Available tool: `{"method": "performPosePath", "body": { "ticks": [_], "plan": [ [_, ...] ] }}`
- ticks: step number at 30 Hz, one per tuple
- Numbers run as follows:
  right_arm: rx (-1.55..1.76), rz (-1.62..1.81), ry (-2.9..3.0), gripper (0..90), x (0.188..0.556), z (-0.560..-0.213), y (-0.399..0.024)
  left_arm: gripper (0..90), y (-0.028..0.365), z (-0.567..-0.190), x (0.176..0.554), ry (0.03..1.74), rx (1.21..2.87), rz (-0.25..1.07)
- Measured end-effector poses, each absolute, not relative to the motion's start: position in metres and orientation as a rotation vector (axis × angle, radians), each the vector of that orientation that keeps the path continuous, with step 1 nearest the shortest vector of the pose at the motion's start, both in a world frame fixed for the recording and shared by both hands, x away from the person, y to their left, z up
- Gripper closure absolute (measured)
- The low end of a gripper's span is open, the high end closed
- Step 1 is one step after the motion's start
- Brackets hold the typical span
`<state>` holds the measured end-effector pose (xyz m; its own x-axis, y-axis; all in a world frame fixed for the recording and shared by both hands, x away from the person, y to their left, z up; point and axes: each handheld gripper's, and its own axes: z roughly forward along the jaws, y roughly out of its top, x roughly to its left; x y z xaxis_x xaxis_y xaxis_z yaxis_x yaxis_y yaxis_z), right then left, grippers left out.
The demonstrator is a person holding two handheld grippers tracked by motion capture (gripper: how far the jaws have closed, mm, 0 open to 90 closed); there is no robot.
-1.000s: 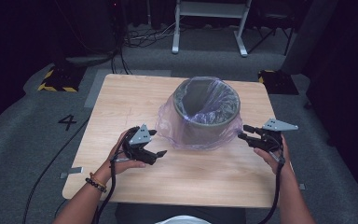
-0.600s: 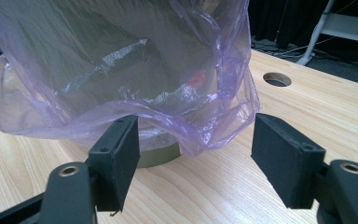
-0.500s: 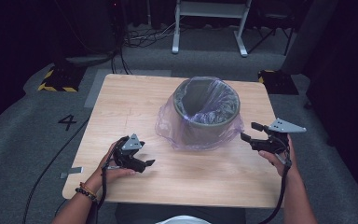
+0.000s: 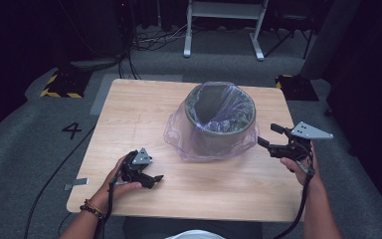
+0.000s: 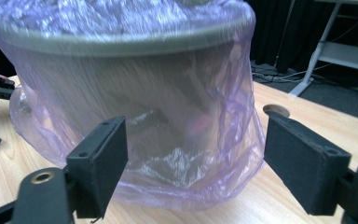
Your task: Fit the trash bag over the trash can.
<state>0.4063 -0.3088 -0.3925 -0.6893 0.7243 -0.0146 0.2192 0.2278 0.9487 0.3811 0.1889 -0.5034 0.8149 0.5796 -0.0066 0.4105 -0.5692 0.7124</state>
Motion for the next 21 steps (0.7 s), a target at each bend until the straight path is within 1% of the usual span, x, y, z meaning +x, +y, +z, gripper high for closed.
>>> {"method": "performPosePath", "body": {
  "ticks": [6, 21],
  "plan": [
    [0.84, 1.462, 2.032, 18.8, 0.406, -0.38, -0.304, 14.8, 0.189, -0.504, 0.381, 0.727, 2.254, 0.293],
    [0.778, 1.462, 2.021, 19.7, 0.417, -0.339, -0.281, 13.3, 0.186, -0.504, 0.383, 0.761, 2.248, 0.307]
  ]
}}
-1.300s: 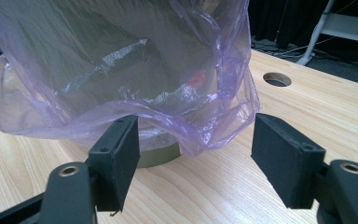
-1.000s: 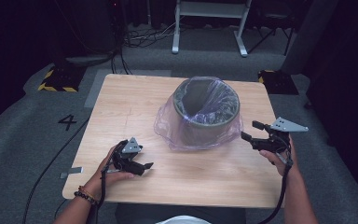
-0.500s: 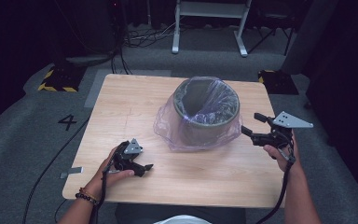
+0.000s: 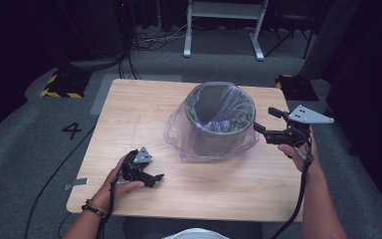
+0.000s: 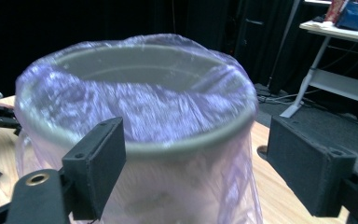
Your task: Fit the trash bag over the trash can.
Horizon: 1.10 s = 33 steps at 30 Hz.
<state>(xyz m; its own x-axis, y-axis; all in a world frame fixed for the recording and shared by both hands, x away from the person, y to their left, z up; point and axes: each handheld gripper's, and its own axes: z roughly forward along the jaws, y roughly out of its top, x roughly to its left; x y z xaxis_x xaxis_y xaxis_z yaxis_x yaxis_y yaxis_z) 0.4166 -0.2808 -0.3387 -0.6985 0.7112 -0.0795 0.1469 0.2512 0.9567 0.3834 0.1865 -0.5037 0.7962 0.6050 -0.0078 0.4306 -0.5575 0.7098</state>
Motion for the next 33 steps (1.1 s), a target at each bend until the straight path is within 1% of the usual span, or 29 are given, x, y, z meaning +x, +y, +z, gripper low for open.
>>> {"method": "performPosePath", "body": {
  "ticks": [6, 10, 23, 33],
  "plan": [
    [0.754, 1.465, 2.035, 19.6, 0.424, -0.325, -0.267, 13.2, 0.187, -0.504, 0.384, 0.753, 2.251, 0.304],
    [0.761, 1.41, 2.088, 18.8, 0.437, -0.32, -0.255, 13.0, 0.187, -0.504, 0.384, 0.75, 2.251, 0.299],
    [0.831, 1.311, 2.175, 15.4, 0.47, -0.322, -0.22, 13.0, 0.187, -0.504, 0.385, 0.746, 2.252, 0.295],
    [0.838, 1.228, 2.219, 17.9, 0.481, -0.326, -0.205, 12.8, 0.187, -0.504, 0.385, 0.744, 2.253, 0.293]
  ]
}}
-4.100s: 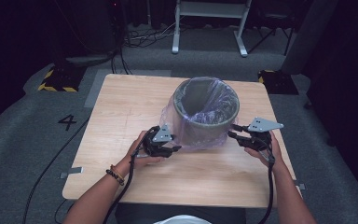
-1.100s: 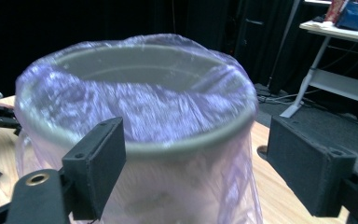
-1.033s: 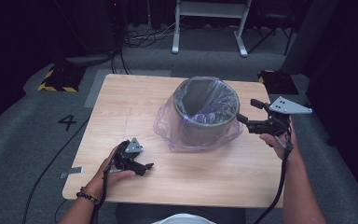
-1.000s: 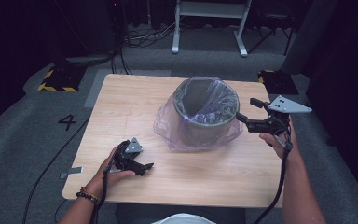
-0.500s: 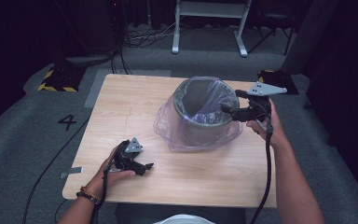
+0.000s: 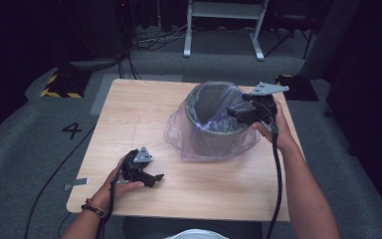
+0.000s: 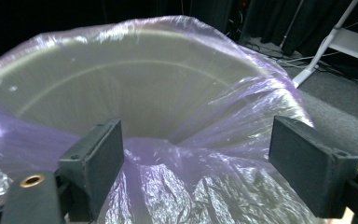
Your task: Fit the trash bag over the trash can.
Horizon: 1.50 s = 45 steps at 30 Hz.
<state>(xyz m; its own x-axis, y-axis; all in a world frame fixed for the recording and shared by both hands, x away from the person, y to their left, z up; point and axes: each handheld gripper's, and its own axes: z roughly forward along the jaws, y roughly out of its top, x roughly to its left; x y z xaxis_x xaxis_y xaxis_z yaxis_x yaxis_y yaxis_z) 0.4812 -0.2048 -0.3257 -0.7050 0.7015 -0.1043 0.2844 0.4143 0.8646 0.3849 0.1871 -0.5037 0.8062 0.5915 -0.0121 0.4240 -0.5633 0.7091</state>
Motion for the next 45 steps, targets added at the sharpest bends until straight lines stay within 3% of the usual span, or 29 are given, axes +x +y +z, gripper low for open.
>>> {"method": "performPosePath", "body": {
  "ticks": [23, 33, 45],
  "plan": [
    [0.934, 0.985, 2.377, 16.7, 0.5, -0.331, -0.184, 12.8, 0.187, -0.504, 0.385, 0.741, 2.254, 0.292],
    [0.957, 1.045, 2.347, 21.2, 0.504, -0.323, -0.181, 12.8, 0.187, -0.504, 0.385, 0.738, 2.256, 0.292],
    [0.852, 0.833, 2.49, 23.2, 0.505, -0.329, -0.168, 12.7, 0.187, -0.504, 0.386, 0.733, 2.257, 0.291]
  ]
}}
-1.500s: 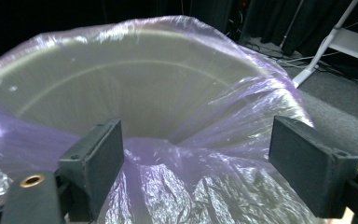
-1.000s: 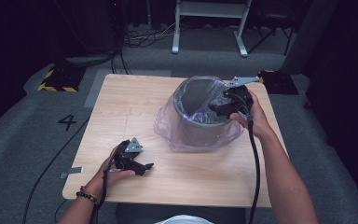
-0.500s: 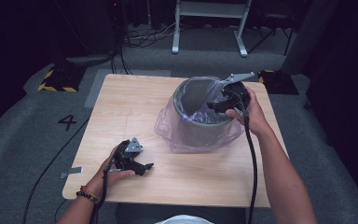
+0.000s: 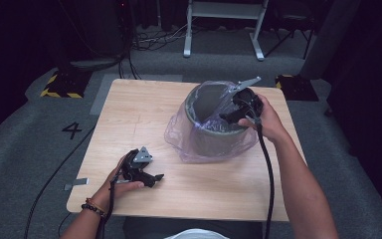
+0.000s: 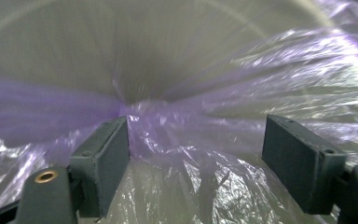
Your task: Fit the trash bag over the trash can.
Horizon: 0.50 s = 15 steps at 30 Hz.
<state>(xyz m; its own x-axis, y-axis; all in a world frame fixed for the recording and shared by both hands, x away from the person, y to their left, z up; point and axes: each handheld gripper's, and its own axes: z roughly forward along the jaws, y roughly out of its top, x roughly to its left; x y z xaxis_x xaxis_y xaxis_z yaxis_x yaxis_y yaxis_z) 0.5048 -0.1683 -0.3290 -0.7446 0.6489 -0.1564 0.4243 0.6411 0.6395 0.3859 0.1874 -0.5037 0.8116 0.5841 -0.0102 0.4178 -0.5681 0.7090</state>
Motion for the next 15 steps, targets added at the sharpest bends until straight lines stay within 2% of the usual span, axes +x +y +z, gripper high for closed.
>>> {"method": "performPosePath", "body": {
  "ticks": [15],
  "plan": [
    [0.819, 0.59, 2.611, 26.1, 0.507, -0.333, -0.154, 12.7, 0.187, -0.504, 0.386, 0.733, 2.256, 0.291]
  ]
}}
